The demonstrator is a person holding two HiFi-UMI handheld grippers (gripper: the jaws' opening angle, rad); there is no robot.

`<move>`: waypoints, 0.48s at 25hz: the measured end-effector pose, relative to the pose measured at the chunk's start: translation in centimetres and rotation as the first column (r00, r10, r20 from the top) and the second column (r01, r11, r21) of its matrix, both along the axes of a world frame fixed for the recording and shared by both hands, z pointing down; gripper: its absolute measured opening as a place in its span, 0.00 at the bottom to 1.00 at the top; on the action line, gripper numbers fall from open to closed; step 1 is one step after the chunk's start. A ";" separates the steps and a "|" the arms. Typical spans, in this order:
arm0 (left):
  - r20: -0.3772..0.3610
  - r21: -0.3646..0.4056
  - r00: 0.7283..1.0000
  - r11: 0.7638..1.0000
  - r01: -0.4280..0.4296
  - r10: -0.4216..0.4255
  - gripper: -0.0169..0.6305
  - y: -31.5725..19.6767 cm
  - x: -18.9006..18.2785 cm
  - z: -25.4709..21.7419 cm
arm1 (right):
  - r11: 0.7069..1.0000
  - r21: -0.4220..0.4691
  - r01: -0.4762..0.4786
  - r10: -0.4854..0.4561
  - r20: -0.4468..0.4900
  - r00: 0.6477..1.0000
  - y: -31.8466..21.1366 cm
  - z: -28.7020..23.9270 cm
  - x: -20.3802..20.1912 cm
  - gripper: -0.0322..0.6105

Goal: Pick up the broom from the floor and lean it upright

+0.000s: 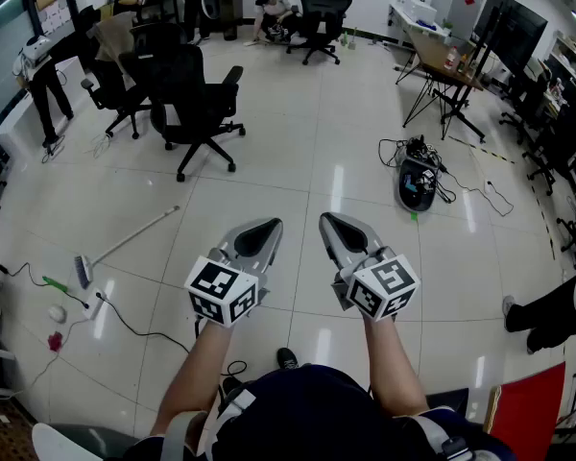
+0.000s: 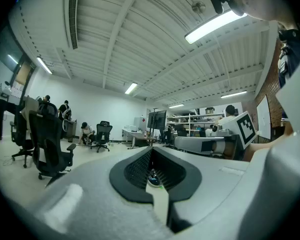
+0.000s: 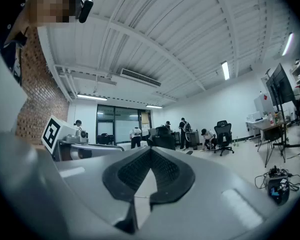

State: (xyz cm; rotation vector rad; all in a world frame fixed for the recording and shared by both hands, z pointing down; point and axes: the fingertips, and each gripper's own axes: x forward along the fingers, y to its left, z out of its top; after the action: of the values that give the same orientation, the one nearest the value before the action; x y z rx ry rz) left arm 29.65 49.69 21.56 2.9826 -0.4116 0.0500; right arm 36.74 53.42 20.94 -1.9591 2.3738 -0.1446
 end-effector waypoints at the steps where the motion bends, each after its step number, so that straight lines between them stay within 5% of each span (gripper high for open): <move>1: 0.002 0.001 1.000 1.000 0.008 -0.008 0.03 -0.4 -0.6 0.0 | 1.000 0.000 0.010 -0.010 -0.001 1.000 -0.4 0.0 -0.6 0.06; 12: 0.030 0.005 0.981 0.981 0.194 -0.194 0.03 -4.5 -11.2 0.3 | 0.977 -0.015 0.212 -0.212 0.003 0.977 -5.6 0.6 -10.8 0.06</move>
State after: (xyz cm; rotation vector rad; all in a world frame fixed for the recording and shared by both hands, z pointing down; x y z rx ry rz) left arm 18.42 45.18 21.84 2.9305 -0.7036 0.0749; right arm 25.98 47.84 21.56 -1.7057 2.5825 -0.1738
